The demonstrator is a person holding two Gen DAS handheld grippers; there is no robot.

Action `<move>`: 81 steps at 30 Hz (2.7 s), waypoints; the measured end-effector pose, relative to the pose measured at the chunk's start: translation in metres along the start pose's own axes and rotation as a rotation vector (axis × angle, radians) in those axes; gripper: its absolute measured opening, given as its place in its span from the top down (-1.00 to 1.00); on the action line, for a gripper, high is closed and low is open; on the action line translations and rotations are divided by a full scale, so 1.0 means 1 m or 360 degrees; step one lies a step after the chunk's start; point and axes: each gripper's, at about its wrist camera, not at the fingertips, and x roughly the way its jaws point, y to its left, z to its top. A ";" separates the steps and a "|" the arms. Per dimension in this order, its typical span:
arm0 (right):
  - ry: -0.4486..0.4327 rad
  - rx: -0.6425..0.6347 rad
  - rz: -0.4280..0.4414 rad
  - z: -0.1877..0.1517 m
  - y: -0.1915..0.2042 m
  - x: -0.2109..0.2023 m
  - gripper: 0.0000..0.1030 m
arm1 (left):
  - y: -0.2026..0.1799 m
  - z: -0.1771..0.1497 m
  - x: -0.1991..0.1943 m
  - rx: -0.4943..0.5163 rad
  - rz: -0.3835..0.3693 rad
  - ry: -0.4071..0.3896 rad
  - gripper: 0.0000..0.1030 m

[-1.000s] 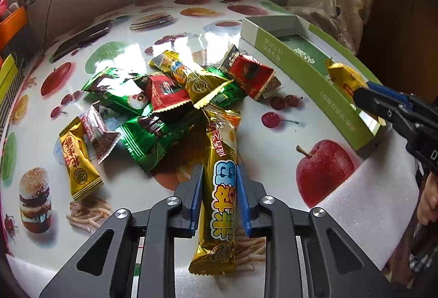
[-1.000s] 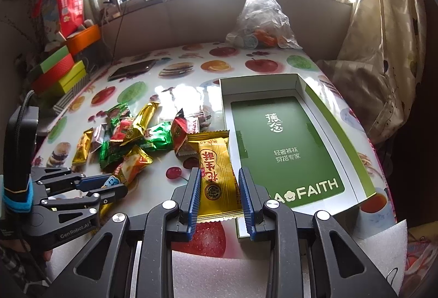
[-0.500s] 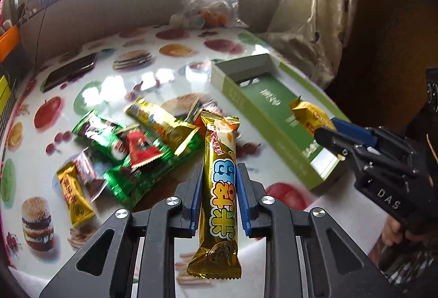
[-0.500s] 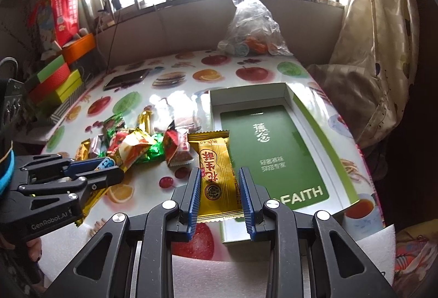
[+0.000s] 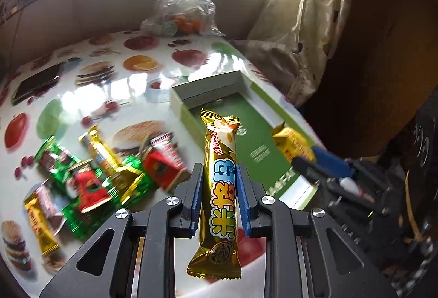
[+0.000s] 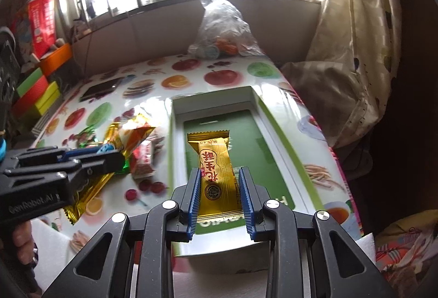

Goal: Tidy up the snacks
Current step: 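Release the yellow pack into the green box with the right gripper while the left releases the gold bar, then withdraw both grippers from the box back toward the snack pile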

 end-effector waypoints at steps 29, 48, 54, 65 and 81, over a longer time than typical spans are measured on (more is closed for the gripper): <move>0.0104 0.0050 -0.0198 -0.008 -0.044 0.050 0.48 | -0.023 0.032 0.098 -0.0227 -0.0082 0.0173 0.53; 0.0015 0.0090 -0.0202 -0.009 -0.051 0.027 0.27 | -0.023 0.031 0.088 -0.0232 -0.0145 0.0141 0.26; -0.0094 0.0166 -0.0227 -0.001 -0.068 0.010 0.26 | -0.023 0.026 0.063 -0.0192 -0.0138 0.0069 0.26; 0.0045 0.0247 -0.0017 -0.006 -0.067 0.021 0.26 | -0.007 0.008 0.029 -0.0184 -0.0095 0.0000 0.25; 0.0092 0.0235 -0.0055 -0.007 -0.073 0.032 0.26 | -0.004 -0.005 0.021 -0.0166 -0.0060 0.0020 0.25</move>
